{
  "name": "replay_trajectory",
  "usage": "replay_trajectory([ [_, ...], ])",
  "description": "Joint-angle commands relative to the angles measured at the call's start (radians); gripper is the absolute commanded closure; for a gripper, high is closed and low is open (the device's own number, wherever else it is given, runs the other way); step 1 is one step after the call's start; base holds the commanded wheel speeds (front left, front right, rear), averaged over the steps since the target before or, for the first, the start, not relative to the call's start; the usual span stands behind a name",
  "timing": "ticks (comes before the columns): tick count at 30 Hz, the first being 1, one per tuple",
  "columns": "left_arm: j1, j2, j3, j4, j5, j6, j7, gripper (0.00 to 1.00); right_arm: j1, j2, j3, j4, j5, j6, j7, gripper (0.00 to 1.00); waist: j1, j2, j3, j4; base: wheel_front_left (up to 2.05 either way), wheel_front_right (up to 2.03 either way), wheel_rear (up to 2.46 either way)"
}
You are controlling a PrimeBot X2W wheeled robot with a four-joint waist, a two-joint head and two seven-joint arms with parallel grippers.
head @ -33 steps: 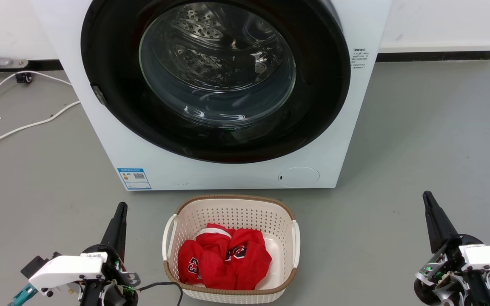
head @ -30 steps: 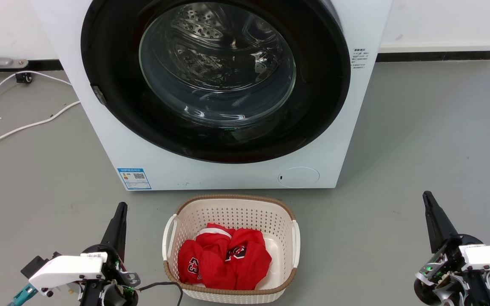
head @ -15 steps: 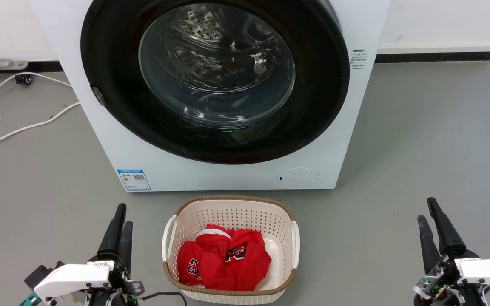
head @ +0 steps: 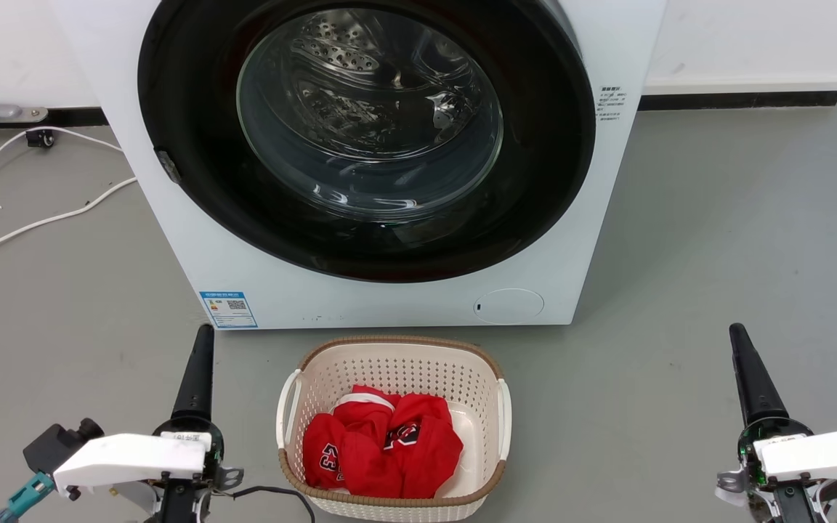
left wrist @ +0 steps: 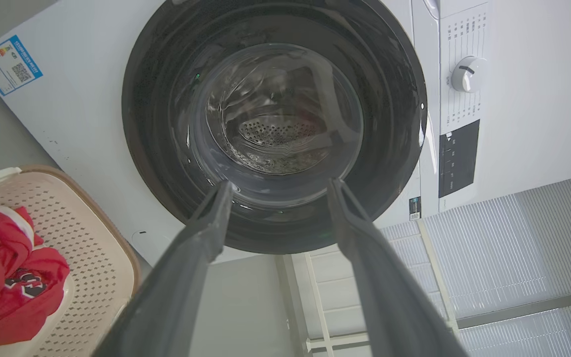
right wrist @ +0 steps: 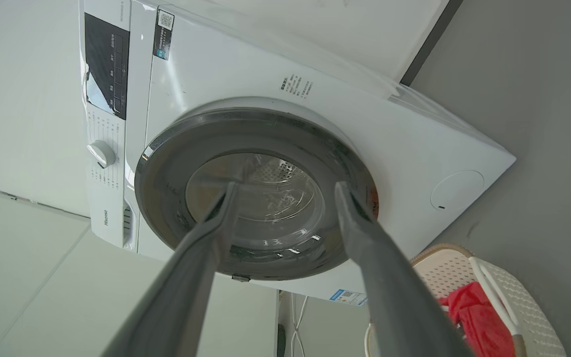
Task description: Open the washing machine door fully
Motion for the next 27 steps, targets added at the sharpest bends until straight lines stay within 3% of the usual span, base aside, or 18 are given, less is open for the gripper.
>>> replay_trajectory([
  [1, -0.013, 0.003, -0.004, -0.031, 0.056, -0.002, -0.014, 0.00, 0.001, -0.004, 0.003, -0.036, -0.066, 0.001, -0.014, 0.00, 0.0000, 0.0000, 0.000, 0.000, 0.00, 0.00, 0.00],
  [15, 0.002, 0.014, -0.034, -0.064, 0.356, -0.002, -0.066, 0.00, 0.020, -0.004, 0.019, -0.071, -0.403, 0.002, -0.065, 0.00, 0.0000, 0.0000, -0.005, 0.008, 0.00, 0.00, 0.00],
  [27, 0.009, 0.023, -0.058, -0.076, 0.563, -0.003, -0.102, 0.00, 0.030, -0.004, 0.021, -0.090, -0.616, 0.002, -0.066, 0.00, 0.0000, 0.0000, -0.008, 0.013, 0.00, 0.00, 0.00],
])
